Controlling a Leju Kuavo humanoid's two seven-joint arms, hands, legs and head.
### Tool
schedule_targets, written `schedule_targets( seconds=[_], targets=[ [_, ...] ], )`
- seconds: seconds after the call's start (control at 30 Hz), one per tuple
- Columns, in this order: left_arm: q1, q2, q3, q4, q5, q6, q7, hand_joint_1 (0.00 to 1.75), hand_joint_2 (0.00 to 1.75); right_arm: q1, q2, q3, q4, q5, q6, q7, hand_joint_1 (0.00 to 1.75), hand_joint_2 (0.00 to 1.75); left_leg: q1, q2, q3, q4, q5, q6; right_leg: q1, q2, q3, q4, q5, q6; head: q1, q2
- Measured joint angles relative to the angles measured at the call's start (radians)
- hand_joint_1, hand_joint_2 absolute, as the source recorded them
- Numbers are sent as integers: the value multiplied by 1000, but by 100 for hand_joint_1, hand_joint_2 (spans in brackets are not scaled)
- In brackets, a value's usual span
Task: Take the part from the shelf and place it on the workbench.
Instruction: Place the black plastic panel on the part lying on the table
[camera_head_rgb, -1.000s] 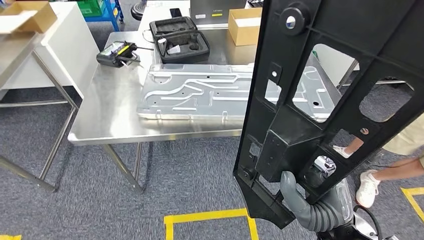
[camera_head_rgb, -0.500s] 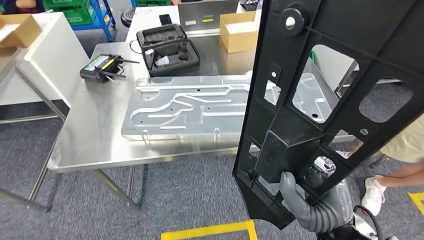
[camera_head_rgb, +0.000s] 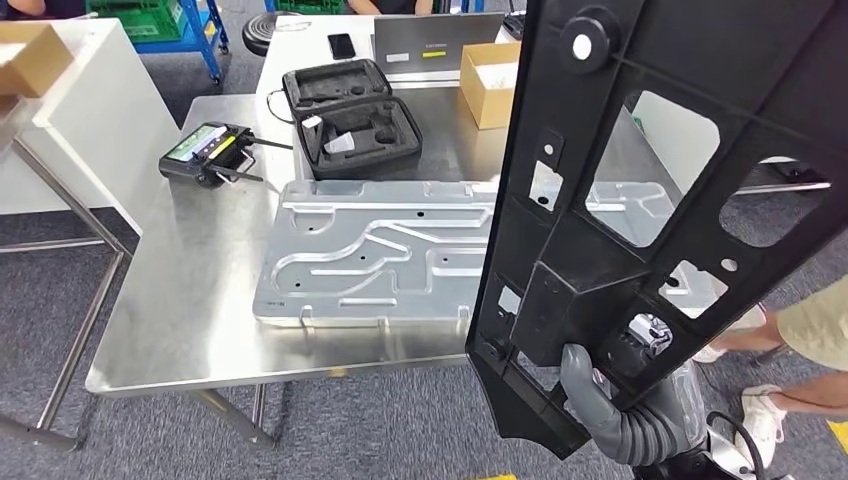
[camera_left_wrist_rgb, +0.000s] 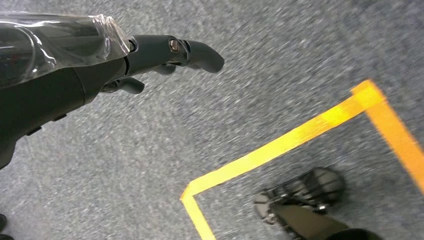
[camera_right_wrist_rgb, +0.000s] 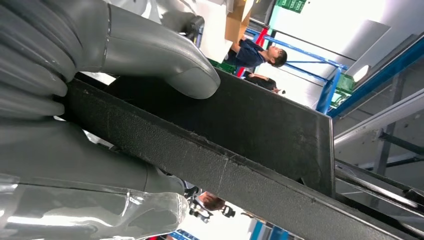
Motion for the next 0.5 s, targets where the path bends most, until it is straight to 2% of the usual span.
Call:
schedule_targets(
  seconds=[0.03,0.07,0.1,0.13,0.17,0.2,0.27,0.3,0.4,0.43,0.47,0.5],
  targets=[
    [1,0,0,0,0,0,0,0,175,0,0,0,0,0,0,0,175,175,-1,-1,30,-1,-25,-1,1,0,-20,-55,41,-4,0,0],
    [2,0,0,0,0,-1,0,0,175,1,0,0,0,1,-1,-1,175,175,-2,-2,62,0,-51,-5,4,0,-33,-118,106,-10,-1,0],
    [1,-1,0,0,0,-2,-1,0,175,3,0,0,0,0,-2,0,175,175,-3,-3,86,0,-73,-10,8,0,-36,-181,184,-17,-2,0],
    [-1,-1,1,0,0,-2,-2,0,175,4,-1,0,1,0,-3,0,175,175,-3,-3,93,0,-82,-16,12,0,-36,-203,231,-23,-3,0],
    [-3,-1,1,0,0,-3,-3,0,175,4,-1,0,0,0,-4,0,175,175,-3,-4,100,1,-86,-22,16,1,-34,-208,240,-29,-3,0],
    [-4,-1,1,0,0,-4,-3,0,175,4,-2,0,0,0,-5,0,175,175,-3,-3,102,2,-88,-27,15,1,-28,-213,236,-35,-2,0],
    [-8,-4,1,0,0,-6,-4,0,175,2,-4,-1,-1,1,-6,2,175,175,-2,0,88,39,-96,-35,10,1,-10,-226,231,-45,-3,0],
    [-10,-5,1,0,0,-8,-4,0,175,1,-5,-1,-1,1,-5,5,175,175,0,2,64,84,-110,-41,6,0,-1,-231,227,-49,-4,0],
    [-11,-6,1,0,0,-13,-4,0,175,1,-11,-5,0,-1,2,31,175,175,11,6,-60,267,-178,-59,3,-1,16,-234,211,-55,-7,0],
    [-10,-6,1,0,0,-13,-4,0,175,1,-16,-7,0,1,9,45,175,175,13,6,-88,292,-181,-64,3,-1,23,-234,205,-54,-7,0],
    [-9,-5,0,0,0,-14,-4,0,175,1,-22,-12,0,7,19,63,175,175,15,7,-99,278,-160,-66,2,0,31,-234,198,-52,-7,0],
    [-9,-5,0,0,0,-14,-5,0,175,0,-30,-18,0,23,34,90,175,175,16,7,-91,227,-116,-67,0,0,43,-234,190,-50,-7,0]
  ],
)
